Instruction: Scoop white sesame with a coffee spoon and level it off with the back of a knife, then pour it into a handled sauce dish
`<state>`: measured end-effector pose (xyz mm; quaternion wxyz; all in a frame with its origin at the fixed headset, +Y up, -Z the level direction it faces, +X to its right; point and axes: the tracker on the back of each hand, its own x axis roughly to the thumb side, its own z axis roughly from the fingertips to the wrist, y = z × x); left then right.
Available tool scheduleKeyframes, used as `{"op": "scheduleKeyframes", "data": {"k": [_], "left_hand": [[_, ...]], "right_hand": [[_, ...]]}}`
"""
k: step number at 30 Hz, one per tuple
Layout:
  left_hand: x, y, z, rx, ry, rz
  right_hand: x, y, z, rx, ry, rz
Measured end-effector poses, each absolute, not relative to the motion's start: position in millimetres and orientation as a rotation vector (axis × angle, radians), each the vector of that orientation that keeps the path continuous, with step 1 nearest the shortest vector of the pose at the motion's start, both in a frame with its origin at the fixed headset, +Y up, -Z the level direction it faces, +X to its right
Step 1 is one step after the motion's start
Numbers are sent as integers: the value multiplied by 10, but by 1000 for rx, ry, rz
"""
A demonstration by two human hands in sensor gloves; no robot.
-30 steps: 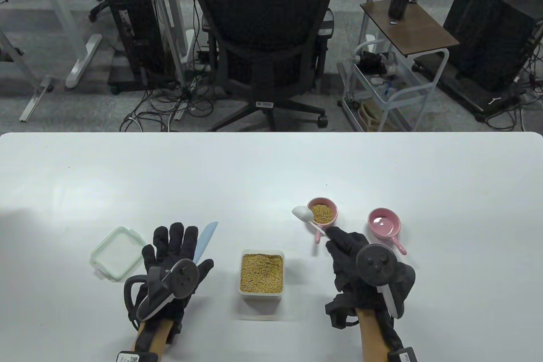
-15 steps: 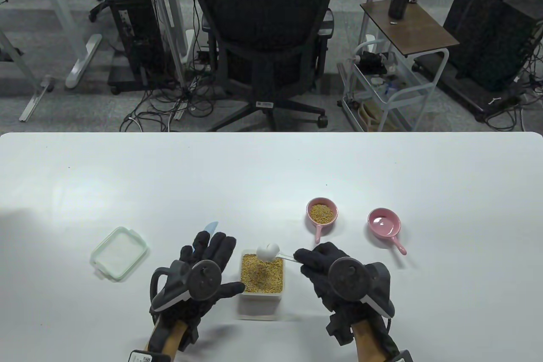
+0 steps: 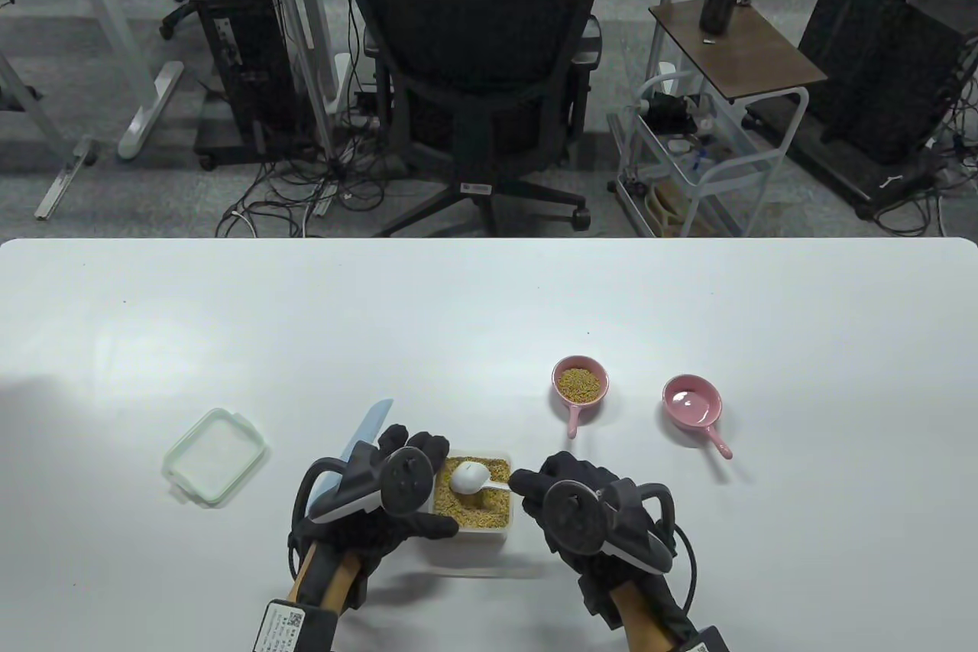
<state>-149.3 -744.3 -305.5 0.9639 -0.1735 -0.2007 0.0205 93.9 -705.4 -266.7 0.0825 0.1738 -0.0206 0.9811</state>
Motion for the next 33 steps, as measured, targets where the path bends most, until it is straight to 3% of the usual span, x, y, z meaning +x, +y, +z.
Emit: {"op": "scheduleKeyframes", "data": {"k": [11,15,21,33], "left_hand": [[-1487,-7443,-3048,-348,-400,37],[-1488,-7443,-3044,-347,-398,42],[-1483,-7440,-3047,-354,-397,36],[-1480,-7436,-3049,-367,-395,35]], "right_hand": [[916,-7093,-2689,534,142,2818],[960,-7129,-2734,440,200,2733],[1107,-7311,-2844,119,436,2427],[1308,-7614,-2960,-27,700,2048]]}}
